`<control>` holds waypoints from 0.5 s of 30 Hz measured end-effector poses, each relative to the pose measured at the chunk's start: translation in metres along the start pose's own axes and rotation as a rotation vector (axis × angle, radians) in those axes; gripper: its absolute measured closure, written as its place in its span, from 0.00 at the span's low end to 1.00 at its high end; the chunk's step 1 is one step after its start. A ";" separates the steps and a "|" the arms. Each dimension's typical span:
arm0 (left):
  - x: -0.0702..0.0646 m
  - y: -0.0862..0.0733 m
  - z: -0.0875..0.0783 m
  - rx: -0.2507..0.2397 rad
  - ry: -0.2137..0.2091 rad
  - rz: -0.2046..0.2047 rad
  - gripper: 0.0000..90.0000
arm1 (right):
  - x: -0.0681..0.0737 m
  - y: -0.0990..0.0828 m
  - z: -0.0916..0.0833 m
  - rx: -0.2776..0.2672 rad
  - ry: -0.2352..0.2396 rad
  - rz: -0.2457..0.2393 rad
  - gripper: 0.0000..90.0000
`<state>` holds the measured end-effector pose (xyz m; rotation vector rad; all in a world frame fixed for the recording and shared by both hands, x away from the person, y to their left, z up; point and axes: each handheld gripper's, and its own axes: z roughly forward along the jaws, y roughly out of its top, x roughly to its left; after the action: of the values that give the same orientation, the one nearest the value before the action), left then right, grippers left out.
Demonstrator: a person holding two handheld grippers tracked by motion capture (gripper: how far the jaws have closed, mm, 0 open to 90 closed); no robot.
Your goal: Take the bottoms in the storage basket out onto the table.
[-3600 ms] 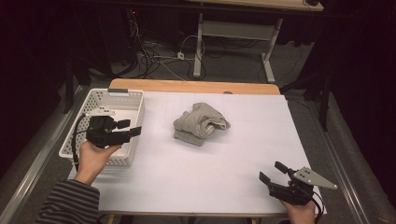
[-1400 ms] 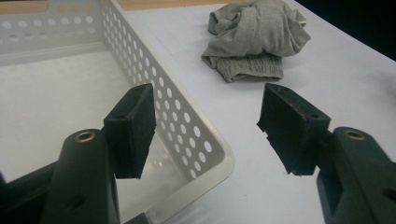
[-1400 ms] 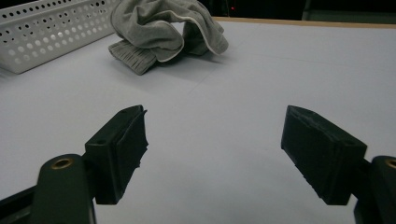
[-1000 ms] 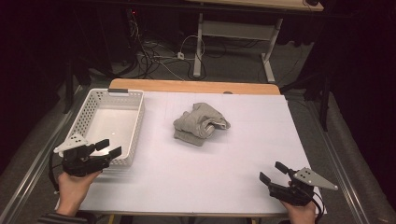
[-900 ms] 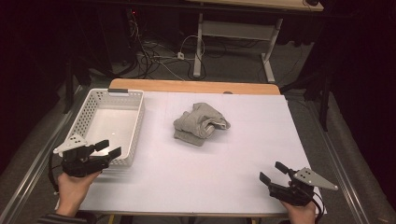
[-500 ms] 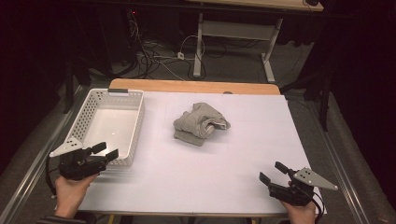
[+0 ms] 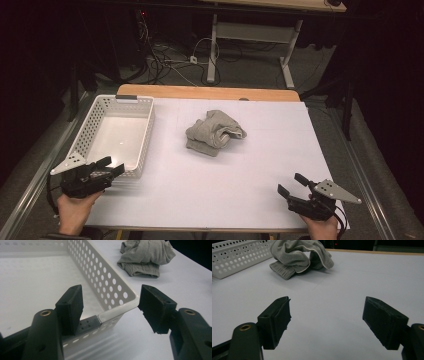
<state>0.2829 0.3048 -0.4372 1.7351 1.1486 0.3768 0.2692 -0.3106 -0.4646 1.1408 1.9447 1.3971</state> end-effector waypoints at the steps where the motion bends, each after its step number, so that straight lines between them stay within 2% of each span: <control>1: 0.000 -0.001 0.001 0.002 0.001 0.002 0.39 | 0.000 0.000 0.000 0.000 -0.001 0.000 0.26; 15: -0.002 -0.006 -0.001 -0.028 -0.004 -0.001 0.39 | 0.000 0.000 0.001 0.002 -0.008 0.001 0.26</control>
<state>0.2780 0.3045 -0.4417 1.7100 1.1361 0.3870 0.2700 -0.3106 -0.4644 1.1471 1.9408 1.3889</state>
